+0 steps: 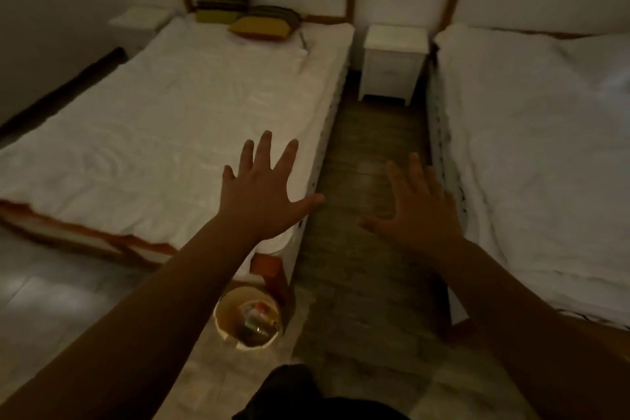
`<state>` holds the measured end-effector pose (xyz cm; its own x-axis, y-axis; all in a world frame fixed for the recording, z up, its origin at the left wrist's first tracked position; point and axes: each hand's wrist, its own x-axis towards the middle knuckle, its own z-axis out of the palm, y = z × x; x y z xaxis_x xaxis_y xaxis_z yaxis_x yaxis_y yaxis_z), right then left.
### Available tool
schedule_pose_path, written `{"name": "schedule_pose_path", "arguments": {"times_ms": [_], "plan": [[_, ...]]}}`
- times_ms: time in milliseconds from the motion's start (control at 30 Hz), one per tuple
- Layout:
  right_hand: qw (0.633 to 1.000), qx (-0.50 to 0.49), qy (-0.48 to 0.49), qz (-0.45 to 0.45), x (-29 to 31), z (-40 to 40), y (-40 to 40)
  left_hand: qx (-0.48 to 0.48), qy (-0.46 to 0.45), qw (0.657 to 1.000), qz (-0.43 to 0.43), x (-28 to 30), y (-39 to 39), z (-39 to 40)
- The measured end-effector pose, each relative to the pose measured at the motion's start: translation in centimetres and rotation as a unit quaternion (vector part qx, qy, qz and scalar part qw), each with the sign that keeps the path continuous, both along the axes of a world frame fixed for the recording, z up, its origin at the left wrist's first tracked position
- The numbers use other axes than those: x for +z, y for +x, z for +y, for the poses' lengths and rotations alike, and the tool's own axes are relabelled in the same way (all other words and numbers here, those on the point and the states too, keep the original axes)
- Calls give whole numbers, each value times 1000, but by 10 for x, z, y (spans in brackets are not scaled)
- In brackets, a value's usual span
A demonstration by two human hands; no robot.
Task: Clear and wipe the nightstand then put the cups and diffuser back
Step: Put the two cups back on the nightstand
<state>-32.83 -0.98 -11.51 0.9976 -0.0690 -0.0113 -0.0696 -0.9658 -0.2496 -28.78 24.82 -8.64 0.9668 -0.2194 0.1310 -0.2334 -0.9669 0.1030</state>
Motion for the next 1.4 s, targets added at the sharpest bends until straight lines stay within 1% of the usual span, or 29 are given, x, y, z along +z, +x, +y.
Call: {"name": "schedule_pose_path", "arguments": {"times_ms": [167,233,400,533,733,867,1000,1167,1267,1400], "plan": [[996,-82,-16,17,1,-4,46,-74,4,997,15,-3,77,-11],[994,-100,-20,27,-1,-5,61,-95,13,995,15,-4,100,-14],[991,-124,-21,36,-10,-16,94,-119,16,992,35,-7,154,-29],[989,-142,-14,39,-13,-48,129,-122,2,992,39,-10,201,-61],[989,-134,-17,63,-14,-120,200,-126,-11,992,25,-8,277,-136],[989,-116,-19,90,1,-172,254,-116,-14,993,16,7,323,-187],[988,-115,-39,92,27,-221,309,-106,-27,994,-5,21,368,-229],[990,-111,-58,58,53,-253,380,-88,-36,995,-2,34,426,-258],[992,-103,-71,33,57,-263,423,-86,-38,995,-16,36,466,-267],[991,-101,-92,6,56,-266,493,-85,-45,995,-33,26,537,-272]]}}
